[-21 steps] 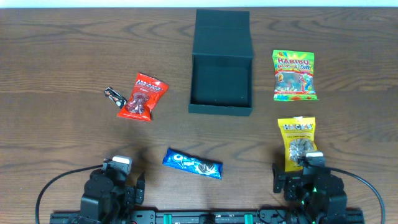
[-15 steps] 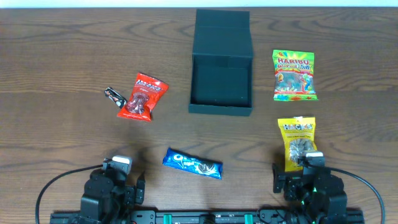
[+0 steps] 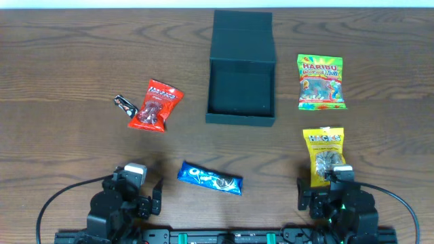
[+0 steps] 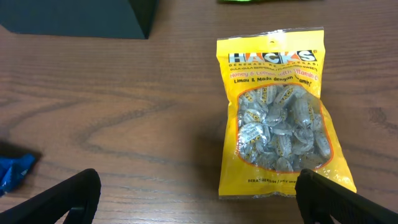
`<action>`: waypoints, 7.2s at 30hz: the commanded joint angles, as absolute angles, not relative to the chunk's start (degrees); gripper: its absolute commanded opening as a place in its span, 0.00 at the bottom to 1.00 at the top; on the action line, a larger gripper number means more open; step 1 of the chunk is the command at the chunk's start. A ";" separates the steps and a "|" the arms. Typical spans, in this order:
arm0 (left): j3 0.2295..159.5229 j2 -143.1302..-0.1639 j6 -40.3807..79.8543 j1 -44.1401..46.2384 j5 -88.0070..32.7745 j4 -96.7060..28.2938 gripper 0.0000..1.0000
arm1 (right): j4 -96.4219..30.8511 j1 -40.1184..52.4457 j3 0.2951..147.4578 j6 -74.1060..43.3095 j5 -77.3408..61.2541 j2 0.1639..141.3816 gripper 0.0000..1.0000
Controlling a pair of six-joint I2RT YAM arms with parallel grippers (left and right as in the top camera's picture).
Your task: Pack container
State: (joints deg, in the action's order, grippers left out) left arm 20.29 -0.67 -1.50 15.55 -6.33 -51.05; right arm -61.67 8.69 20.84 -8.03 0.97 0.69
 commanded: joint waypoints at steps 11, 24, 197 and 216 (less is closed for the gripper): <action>24.93 -2.37 9.47 15.77 -12.73 -47.79 0.95 | -61.73 8.27 20.58 -7.20 0.58 0.32 0.99; 62.70 -50.96 7.44 15.79 -10.15 -61.78 0.95 | -61.73 8.27 20.58 -7.20 0.58 0.32 0.99; 110.13 -121.69 22.68 33.08 -4.95 -49.43 0.80 | -61.73 8.27 20.58 -7.20 0.58 0.32 0.99; 124.84 -105.49 7.51 36.03 4.16 -75.00 0.95 | -61.73 8.27 20.58 -7.20 0.60 0.32 0.99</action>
